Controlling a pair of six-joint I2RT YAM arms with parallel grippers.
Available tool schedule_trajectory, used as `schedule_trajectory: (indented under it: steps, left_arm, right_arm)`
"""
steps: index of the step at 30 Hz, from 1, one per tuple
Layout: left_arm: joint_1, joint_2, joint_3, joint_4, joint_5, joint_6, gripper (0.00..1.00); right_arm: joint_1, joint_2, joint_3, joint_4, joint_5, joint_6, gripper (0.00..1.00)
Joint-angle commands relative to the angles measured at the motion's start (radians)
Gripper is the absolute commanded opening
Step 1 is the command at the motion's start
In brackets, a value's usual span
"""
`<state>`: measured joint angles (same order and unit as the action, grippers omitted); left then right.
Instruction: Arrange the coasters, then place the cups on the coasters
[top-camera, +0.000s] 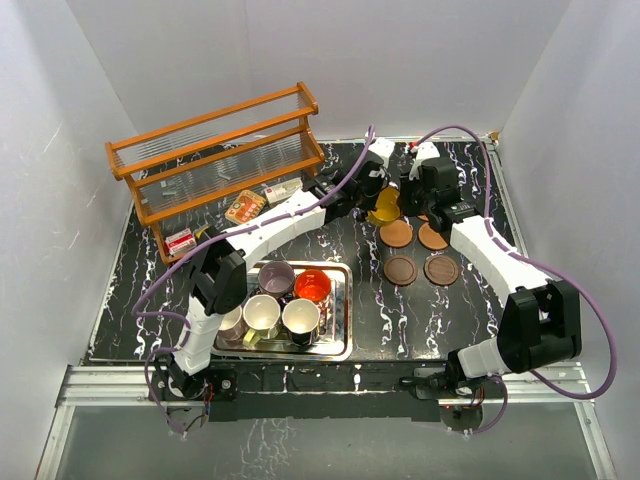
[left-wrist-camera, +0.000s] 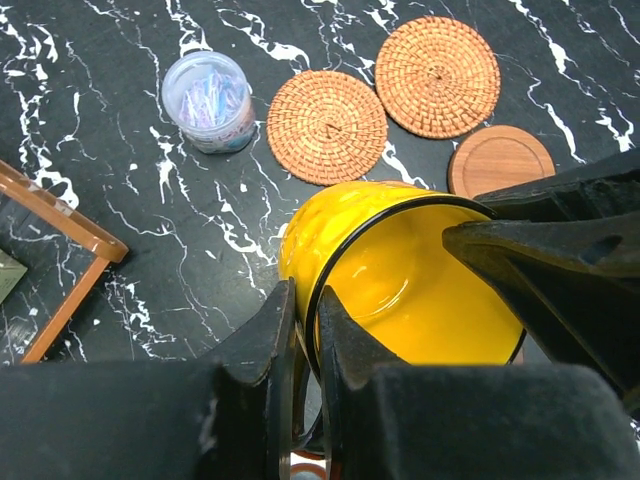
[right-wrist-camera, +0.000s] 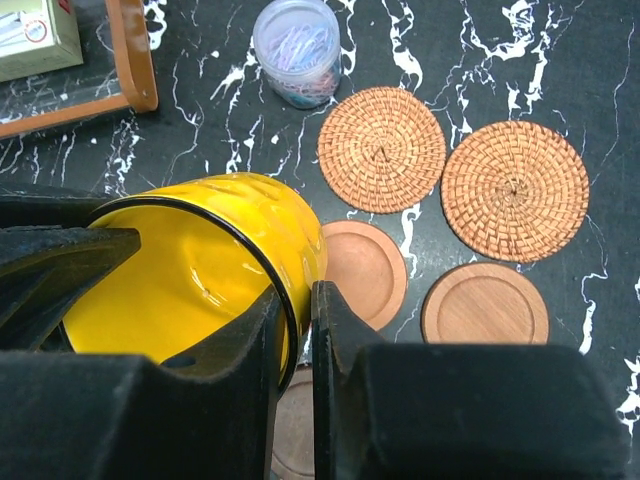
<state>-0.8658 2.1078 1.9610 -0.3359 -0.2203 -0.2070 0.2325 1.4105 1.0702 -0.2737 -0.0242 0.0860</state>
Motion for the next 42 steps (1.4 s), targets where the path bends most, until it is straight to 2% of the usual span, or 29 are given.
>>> schedule_trajectory:
  steps: [1,4,8,10,14,20,21,23,24,31,42]
  left_arm:
    - [-0.004,-0.114,-0.016,0.042,0.156,0.049,0.10]
    - [-0.003,-0.140,-0.045,0.057,0.222,0.074,0.23]
    - [0.013,-0.187,-0.093,0.067,0.297,0.098,0.48]
    - [0.033,-0.205,-0.107,0.058,0.340,0.095,0.57]
    - [0.082,-0.255,-0.155,0.031,0.453,0.091,0.68]
    - [0.151,-0.335,-0.255,-0.063,0.573,0.196,0.78]
    - [0.169,-0.348,-0.277,-0.074,0.626,0.208,0.82]
    - [0.209,-0.375,-0.324,-0.075,0.714,0.214,0.96]
    - [0.225,-0.383,-0.345,-0.074,0.742,0.215,0.98]
    - [0.253,-0.404,-0.366,-0.087,0.819,0.253,0.99]
    - [0.254,-0.396,-0.376,-0.096,0.850,0.284,0.99]
  right_arm:
    - [-0.059,0.003,0.051,0.060,0.091,-0.058,0.00]
    - [-0.084,0.015,0.079,0.038,0.068,-0.111,0.00]
    - [-0.148,0.026,0.096,0.013,0.025,-0.156,0.00]
    - [-0.182,0.032,0.100,0.011,0.010,-0.187,0.00]
    - [-0.266,0.073,0.146,-0.012,-0.035,-0.255,0.00]
    - [-0.358,0.203,0.296,-0.102,-0.110,-0.423,0.00]
    - [-0.368,0.226,0.328,-0.130,-0.127,-0.448,0.00]
    - [-0.383,0.268,0.390,-0.179,-0.150,-0.492,0.00]
    - [-0.389,0.289,0.417,-0.198,-0.162,-0.516,0.00]
    - [-0.403,0.441,0.585,-0.330,-0.255,-0.645,0.00]
    - [-0.404,0.614,0.777,-0.472,-0.372,-0.738,0.00]
